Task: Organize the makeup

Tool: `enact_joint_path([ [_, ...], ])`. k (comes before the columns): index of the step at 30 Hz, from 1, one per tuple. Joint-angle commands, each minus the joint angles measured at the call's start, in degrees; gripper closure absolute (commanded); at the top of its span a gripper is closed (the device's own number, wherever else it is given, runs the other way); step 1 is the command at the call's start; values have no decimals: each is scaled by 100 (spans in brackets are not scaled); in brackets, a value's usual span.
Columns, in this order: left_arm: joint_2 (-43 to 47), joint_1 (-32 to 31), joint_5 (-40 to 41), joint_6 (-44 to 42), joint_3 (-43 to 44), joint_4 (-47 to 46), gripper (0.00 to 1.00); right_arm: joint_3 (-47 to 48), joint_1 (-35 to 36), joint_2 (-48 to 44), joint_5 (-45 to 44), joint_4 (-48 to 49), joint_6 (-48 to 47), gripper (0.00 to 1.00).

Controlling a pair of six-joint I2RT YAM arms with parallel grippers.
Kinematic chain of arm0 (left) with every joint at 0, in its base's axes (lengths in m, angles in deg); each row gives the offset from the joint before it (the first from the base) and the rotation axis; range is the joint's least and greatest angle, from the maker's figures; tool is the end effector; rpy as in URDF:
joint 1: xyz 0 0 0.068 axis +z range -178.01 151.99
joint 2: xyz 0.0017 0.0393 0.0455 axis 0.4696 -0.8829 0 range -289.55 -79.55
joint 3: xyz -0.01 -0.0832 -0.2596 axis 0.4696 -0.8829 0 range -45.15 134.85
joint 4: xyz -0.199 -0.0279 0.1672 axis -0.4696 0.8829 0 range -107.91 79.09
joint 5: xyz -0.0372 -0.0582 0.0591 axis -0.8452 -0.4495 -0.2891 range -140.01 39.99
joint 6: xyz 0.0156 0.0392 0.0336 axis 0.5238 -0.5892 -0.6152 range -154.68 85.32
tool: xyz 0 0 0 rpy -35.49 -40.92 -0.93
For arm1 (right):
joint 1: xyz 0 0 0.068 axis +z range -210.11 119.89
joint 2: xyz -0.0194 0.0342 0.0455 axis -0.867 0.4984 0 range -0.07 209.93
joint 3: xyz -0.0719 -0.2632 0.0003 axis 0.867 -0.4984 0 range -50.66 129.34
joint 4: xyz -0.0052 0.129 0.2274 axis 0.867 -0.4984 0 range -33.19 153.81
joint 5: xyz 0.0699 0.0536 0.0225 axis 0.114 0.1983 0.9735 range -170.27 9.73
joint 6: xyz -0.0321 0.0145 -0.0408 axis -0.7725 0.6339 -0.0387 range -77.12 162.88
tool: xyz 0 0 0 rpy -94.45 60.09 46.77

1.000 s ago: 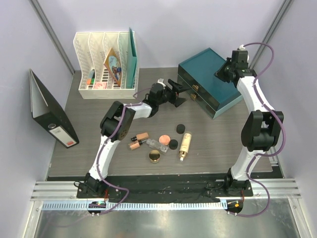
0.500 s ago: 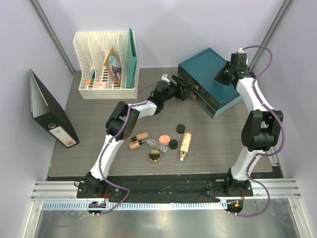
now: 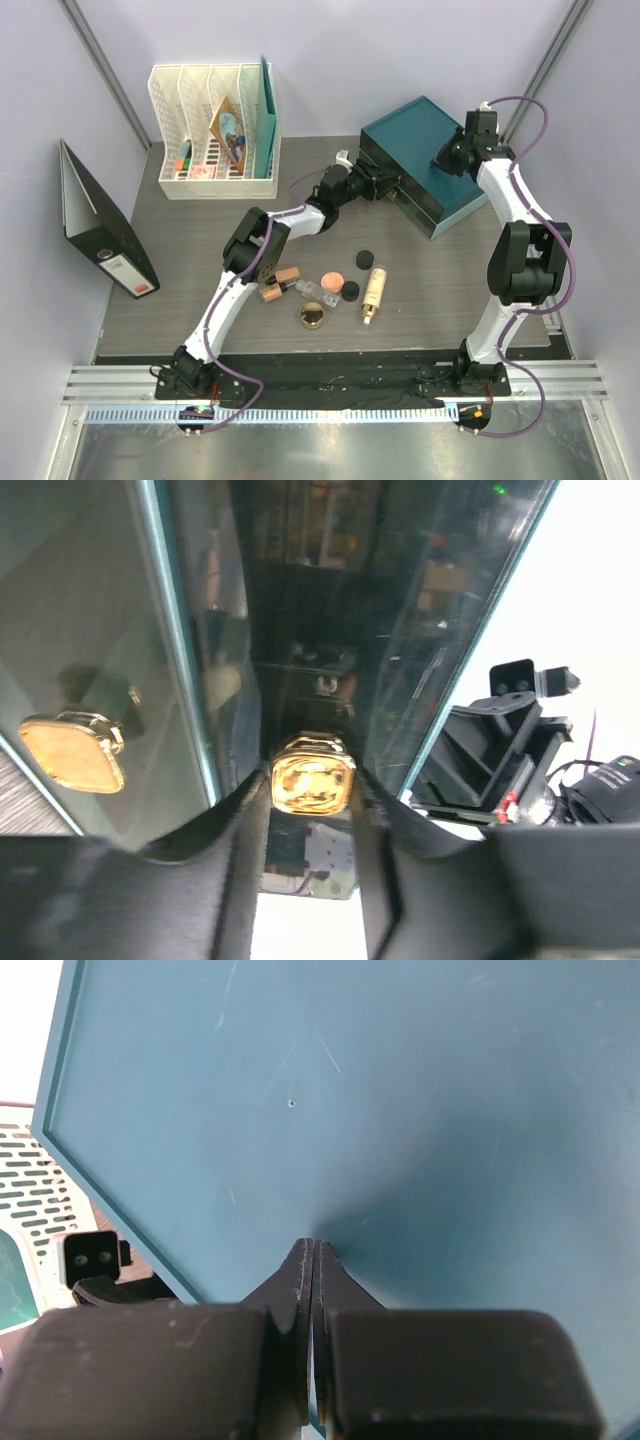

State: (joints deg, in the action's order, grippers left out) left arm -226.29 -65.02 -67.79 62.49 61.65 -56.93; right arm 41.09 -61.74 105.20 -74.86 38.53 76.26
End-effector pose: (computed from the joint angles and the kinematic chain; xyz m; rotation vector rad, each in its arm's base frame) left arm 0.4526 -0.3547 0.1453 -0.7367 1.8872 -1.9375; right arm 0.4270 -0.0089 0.3007 0.6354 2.1853 0.4015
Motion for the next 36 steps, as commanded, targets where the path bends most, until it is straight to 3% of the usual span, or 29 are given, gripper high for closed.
enact_joint_path([
  [1,-57,-25,47,-5,244,-149,70,-86,-39,-77,109,163,1,99],
  [2,-39,-25,12,-13,210,-167,87,-113,-48,-86,109,163,-8,99],
  [4,57,-16,3,-13,96,-210,100,-139,-57,-86,136,163,-8,99],
  [19,1586,168,-199,-575,-2127,-764,100,-385,-83,-104,267,181,-25,99],
  [25,2456,256,222,-813,-3279,-545,100,-473,-83,-121,303,225,-43,99],
  [36,2879,344,-15,-972,-3825,-88,96,-570,-83,-104,382,304,-8,99],
])
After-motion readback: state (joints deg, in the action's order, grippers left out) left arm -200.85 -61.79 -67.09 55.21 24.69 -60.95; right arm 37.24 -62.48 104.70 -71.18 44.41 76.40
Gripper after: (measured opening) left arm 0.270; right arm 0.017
